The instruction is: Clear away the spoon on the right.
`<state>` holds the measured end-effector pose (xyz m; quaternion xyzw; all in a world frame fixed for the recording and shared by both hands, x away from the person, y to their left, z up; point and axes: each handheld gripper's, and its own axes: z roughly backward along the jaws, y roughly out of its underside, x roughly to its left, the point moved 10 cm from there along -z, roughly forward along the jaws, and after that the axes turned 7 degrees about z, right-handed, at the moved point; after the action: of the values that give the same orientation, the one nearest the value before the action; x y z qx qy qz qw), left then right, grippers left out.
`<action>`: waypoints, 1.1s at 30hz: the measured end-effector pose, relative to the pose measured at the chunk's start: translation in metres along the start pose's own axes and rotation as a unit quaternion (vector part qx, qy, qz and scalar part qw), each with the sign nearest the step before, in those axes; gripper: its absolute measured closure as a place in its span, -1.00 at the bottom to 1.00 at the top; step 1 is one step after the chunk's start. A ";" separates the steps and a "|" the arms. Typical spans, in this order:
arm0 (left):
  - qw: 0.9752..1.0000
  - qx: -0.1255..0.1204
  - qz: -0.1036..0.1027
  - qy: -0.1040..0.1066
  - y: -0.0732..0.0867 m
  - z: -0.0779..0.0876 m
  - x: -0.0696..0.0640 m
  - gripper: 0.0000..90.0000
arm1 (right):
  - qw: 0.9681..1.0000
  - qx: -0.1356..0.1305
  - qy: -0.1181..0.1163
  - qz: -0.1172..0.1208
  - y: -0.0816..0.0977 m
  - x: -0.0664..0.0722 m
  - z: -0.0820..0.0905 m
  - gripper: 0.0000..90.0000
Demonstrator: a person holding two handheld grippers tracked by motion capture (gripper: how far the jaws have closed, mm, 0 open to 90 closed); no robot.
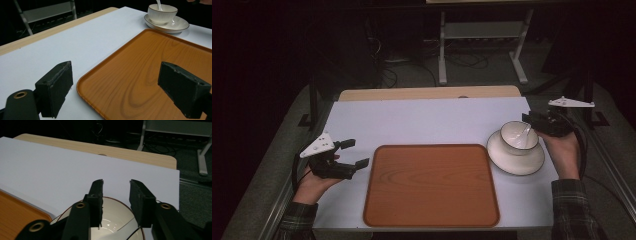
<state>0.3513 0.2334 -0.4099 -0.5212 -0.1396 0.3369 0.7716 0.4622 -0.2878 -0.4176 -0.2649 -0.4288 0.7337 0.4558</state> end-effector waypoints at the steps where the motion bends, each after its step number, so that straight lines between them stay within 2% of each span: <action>1: 1.000 0.000 0.000 0.000 0.000 0.000 0.000 -0.73 | 1.000 -0.002 0.000 -0.002 0.000 -0.001 0.001 0.34; 5: 1.000 0.000 0.000 0.000 0.000 0.000 0.000 -0.73 | 1.000 -0.012 0.004 -0.006 0.004 -0.005 0.006 0.25; 9: 1.000 0.001 -0.001 -0.001 0.001 0.000 -0.001 -0.73 | 1.000 -0.009 0.007 -0.019 0.013 -0.014 0.010 0.03; 15: 1.000 0.004 -0.002 0.000 0.001 -0.002 -0.001 -0.73 | 0.999 -0.023 0.010 -0.037 0.013 -0.024 0.013 -0.06; 22: 1.000 0.005 -0.002 0.000 0.002 -0.002 -0.002 -0.73 | 0.999 -0.017 0.009 -0.043 0.017 -0.029 0.004 -0.11; 29: 1.000 0.007 -0.003 -0.001 0.003 -0.002 -0.002 -0.73 | 0.997 -0.022 0.001 -0.069 0.023 -0.037 -0.006 -0.12; 33: 1.000 0.011 -0.001 -0.002 0.004 -0.002 -0.002 -0.73 | 0.996 -0.020 -0.011 -0.081 0.029 -0.040 -0.014 -0.11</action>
<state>0.3496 0.2312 -0.4142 -0.5120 -0.1384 0.3384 0.7773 0.4780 -0.3243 -0.4499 -0.2299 -0.4686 0.6884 0.5037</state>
